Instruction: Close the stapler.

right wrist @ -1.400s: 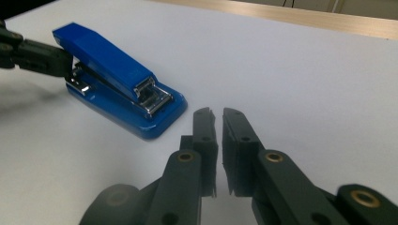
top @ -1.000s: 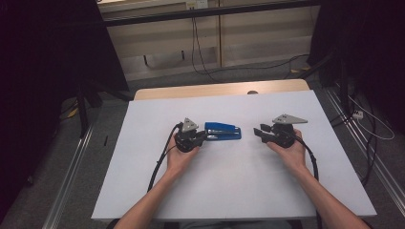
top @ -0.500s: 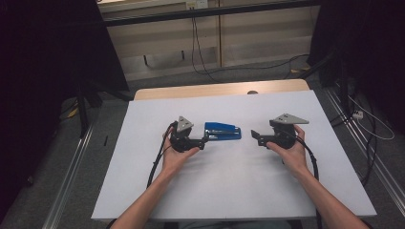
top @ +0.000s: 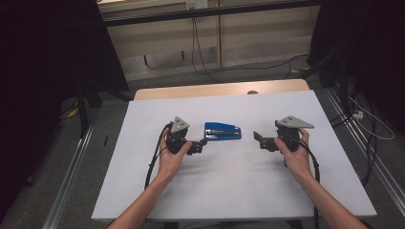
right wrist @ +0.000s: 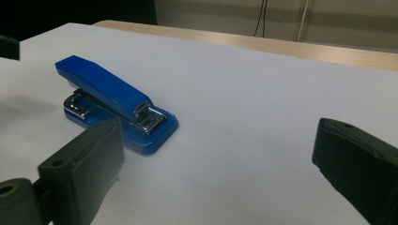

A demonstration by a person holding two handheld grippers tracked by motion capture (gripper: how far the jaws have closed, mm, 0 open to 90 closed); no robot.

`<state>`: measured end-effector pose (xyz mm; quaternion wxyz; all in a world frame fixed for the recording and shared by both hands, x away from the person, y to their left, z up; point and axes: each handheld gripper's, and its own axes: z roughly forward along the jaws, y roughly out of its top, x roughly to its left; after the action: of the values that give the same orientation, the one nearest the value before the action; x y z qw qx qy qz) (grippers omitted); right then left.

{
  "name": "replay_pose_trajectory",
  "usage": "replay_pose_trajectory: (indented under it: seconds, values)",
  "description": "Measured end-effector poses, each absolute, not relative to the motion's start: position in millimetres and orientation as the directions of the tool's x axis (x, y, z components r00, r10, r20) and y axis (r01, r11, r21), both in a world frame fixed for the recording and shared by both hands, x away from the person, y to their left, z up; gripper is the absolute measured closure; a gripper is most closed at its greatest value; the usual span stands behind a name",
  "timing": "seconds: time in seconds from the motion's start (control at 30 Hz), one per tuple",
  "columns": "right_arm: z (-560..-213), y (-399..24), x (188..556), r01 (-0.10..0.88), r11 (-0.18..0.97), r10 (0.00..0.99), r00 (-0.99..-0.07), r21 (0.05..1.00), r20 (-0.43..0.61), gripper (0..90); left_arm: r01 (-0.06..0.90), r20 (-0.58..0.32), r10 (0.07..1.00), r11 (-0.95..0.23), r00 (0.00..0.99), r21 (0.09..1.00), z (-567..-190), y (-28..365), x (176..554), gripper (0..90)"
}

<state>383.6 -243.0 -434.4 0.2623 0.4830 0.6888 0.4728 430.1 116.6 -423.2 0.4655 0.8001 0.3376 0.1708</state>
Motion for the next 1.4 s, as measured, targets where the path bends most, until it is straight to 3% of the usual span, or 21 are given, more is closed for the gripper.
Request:
replay_pose_trajectory:
  seconds: [0.6, 1.3, 1.4]
  values:
    - [-422.3, -246.4, 364.1, 0.395, 0.098, 0.924, -0.378, 0.914, 0.064, 4.2, 0.356, -0.031, 0.773, -0.256, 0.633, 0.899, -412.3, 155.9, 401.8, 4.0]
    - [-423.7, -265.6, 328.7, 0.421, 0.108, 0.946, -0.321, 0.901, 0.037, 3.6, 0.334, -0.007, 0.795, -0.246, 0.606, 0.910, -415.5, 191.9, 354.6, 4.0]
    - [-423.0, -268.9, 321.4, 0.423, 0.103, 0.948, -0.316, 0.900, 0.039, 3.6, 0.349, -0.036, 0.800, -0.221, 0.599, 0.911, -415.5, 199.6, 350.4, 4.0]
